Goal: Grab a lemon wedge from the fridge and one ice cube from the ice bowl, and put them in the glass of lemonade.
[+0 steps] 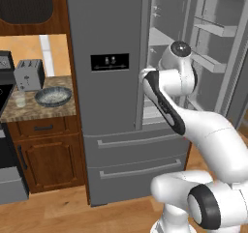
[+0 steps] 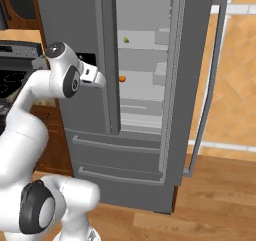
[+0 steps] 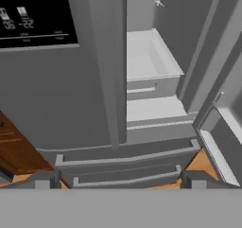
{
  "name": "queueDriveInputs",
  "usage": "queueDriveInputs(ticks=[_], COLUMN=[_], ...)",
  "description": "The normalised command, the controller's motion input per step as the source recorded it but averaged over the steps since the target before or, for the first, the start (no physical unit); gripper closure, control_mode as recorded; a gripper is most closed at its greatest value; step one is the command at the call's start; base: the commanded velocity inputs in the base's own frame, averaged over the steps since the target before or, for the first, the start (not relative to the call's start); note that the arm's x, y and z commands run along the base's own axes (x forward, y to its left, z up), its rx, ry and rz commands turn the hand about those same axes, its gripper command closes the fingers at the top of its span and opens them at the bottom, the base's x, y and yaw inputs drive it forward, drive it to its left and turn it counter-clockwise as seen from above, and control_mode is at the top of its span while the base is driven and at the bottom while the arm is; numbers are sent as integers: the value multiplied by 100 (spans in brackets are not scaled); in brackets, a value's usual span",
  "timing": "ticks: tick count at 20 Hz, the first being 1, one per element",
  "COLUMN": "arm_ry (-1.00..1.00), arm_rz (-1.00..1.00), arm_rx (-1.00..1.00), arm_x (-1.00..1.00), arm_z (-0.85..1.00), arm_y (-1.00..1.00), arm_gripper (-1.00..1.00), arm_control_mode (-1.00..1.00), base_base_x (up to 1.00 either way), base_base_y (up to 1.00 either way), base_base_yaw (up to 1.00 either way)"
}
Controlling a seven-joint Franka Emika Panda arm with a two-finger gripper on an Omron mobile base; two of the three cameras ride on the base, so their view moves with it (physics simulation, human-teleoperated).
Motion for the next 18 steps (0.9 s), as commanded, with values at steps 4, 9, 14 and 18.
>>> queueDriveInputs(ticks=[4,9,14,18], arm_ry=[0,5,2,-7], arm_rz=[0,0,2,8], arm_rx=[0,0,0,0], arm_x=[100,98,45,4], arm_z=[-1,-20,-5,63], arm_y=[24,7,-10,0], arm_gripper=[-100,-100,-100,-100], arm_control_mode=[-100,-100,-100,-100], base_base_x=[0,0,0,0], base_base_y=[0,0,0,0], base_base_yaw=[0,0,0,0])
